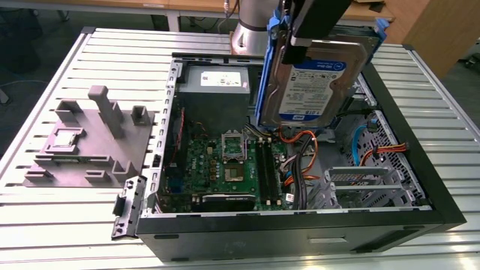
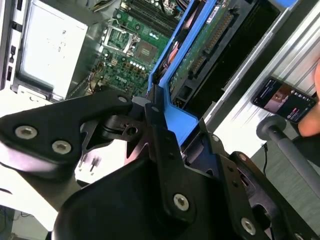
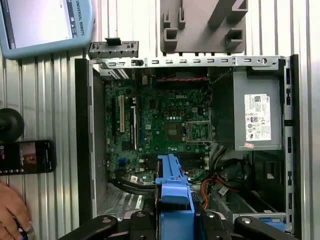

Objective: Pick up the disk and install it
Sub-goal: 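Insert the disk into the insertion slot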

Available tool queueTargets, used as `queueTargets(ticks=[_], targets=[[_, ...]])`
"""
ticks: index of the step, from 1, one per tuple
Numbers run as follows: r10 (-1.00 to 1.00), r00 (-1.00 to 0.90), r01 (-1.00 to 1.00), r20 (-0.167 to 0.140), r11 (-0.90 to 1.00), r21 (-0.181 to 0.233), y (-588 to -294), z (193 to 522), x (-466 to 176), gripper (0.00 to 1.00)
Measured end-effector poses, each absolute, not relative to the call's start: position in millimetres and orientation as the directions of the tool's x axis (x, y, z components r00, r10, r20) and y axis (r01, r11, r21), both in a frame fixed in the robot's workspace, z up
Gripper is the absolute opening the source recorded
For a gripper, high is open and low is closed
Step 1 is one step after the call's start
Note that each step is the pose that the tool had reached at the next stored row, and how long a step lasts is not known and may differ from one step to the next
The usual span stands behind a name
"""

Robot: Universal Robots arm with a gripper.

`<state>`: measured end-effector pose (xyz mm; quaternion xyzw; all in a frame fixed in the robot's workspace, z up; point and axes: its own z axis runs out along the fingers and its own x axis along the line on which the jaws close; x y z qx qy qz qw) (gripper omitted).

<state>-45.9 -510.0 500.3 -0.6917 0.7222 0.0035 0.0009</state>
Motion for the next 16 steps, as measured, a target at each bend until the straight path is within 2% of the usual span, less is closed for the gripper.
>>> queueTargets(ticks=[10, 16], targets=[[-0.999, -0.043, -0.999, -0.006, 0.043, 0.004, -538.4, 497.0, -44.4, 0.36], [-0.999, -0.043, -0.999, -0.006, 0.043, 0.004, -542.9, 495.1, -29.2, 0.36]])
